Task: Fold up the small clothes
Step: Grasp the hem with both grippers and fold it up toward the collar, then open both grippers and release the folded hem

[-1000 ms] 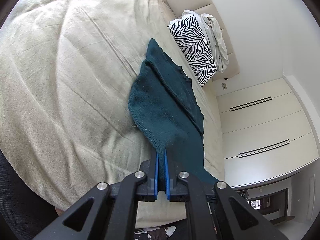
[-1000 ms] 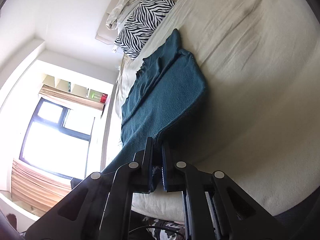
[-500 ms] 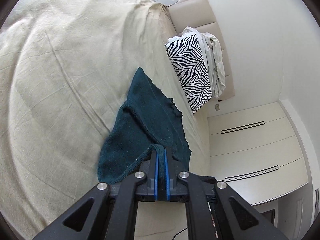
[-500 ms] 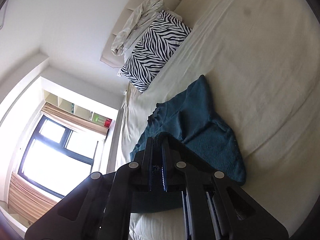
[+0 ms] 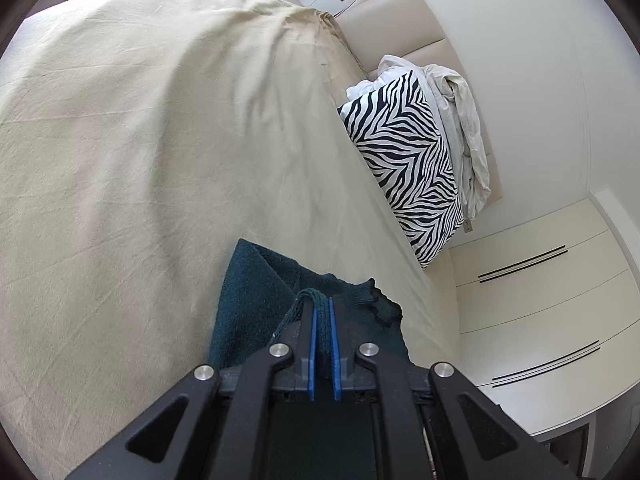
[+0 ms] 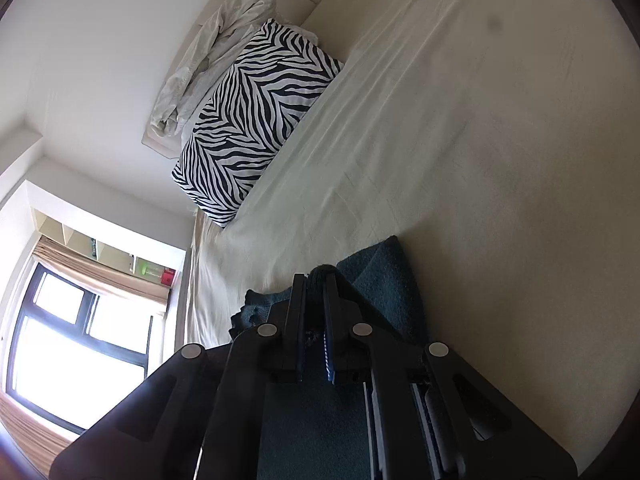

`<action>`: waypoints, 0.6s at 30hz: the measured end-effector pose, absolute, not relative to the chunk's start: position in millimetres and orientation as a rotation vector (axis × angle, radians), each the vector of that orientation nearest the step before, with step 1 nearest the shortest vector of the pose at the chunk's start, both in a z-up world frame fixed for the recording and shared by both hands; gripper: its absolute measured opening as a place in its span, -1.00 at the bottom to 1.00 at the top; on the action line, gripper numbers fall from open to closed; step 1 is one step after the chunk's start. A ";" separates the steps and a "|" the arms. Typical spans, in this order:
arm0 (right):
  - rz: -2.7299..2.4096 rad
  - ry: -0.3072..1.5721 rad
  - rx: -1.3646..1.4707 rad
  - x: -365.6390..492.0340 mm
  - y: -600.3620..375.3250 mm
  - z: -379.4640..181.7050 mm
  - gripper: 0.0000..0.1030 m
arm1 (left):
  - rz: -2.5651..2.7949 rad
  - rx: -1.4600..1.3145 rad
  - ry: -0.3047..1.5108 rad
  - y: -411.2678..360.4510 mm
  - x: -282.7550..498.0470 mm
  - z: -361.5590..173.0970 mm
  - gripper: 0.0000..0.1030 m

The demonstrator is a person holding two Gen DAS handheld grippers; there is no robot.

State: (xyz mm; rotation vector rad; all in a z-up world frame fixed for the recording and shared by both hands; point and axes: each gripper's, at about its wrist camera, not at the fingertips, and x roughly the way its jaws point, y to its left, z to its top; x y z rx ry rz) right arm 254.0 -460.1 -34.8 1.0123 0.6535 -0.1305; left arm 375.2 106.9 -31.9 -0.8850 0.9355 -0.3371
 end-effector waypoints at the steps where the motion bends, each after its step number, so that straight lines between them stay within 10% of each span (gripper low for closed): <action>1: -0.152 0.675 0.998 264.4 -462.0 -41.7 -0.85 | -0.321 -0.853 0.946 102.6 383.2 -37.1 -0.77; 5: -0.221 0.710 0.992 270.1 -468.1 -58.8 -0.73 | -0.300 -0.782 0.905 100.9 382.8 -42.0 0.41; 6: -0.232 0.697 0.976 265.2 -467.5 -57.3 -0.38 | -0.293 -0.770 0.890 103.7 375.6 -40.7 0.58; 8: -0.242 0.672 0.949 248.0 -465.6 -52.8 0.15 | -0.283 -0.721 0.890 107.1 359.0 -38.9 0.60; 18: -0.202 0.816 0.553 173.1 -395.2 -37.5 0.10 | -0.265 -0.486 0.890 107.4 272.3 -61.3 0.25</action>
